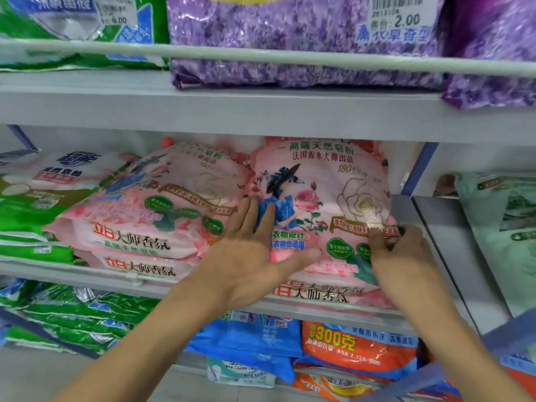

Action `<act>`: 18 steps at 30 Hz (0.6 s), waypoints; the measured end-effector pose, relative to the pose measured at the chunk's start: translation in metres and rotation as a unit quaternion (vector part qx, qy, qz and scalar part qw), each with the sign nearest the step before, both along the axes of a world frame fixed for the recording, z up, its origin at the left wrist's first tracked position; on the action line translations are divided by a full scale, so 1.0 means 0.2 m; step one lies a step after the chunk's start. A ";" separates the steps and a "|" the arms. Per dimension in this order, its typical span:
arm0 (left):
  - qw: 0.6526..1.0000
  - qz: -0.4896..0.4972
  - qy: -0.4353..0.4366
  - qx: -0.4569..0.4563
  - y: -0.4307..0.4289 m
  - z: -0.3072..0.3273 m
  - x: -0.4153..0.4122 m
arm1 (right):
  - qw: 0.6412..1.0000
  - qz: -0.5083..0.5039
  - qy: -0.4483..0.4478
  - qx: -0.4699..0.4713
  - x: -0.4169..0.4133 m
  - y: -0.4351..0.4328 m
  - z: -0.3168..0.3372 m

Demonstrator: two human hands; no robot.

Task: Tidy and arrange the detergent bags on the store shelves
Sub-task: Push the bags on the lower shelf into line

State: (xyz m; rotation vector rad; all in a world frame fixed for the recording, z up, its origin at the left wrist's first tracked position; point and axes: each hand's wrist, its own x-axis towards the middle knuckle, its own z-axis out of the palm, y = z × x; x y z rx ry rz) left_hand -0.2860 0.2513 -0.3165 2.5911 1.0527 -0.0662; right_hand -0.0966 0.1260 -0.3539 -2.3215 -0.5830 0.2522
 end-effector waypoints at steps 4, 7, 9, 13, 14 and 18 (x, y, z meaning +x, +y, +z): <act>0.999 0.020 -0.022 -0.040 0.04 0.06 0.03 | 0.992 0.003 0.128 -0.014 0.09 -0.02 0.01; 0.995 0.066 -0.076 -0.006 0.07 0.07 0.08 | 0.991 0.010 0.135 0.019 0.09 -0.06 0.03; 0.993 0.102 -0.064 0.017 0.12 0.11 0.15 | 0.986 0.028 0.165 0.024 0.11 -0.04 0.06; 0.951 0.195 -0.222 -0.096 0.42 0.09 0.33 | 0.977 -0.008 0.169 0.126 0.27 0.13 0.14; 0.930 0.212 -0.269 -0.134 0.48 0.08 0.35 | 0.977 -0.015 0.165 0.134 0.31 0.19 0.16; 0.902 0.238 -0.299 -0.202 0.58 0.04 0.38 | 0.978 -0.007 0.173 0.117 0.38 0.36 0.18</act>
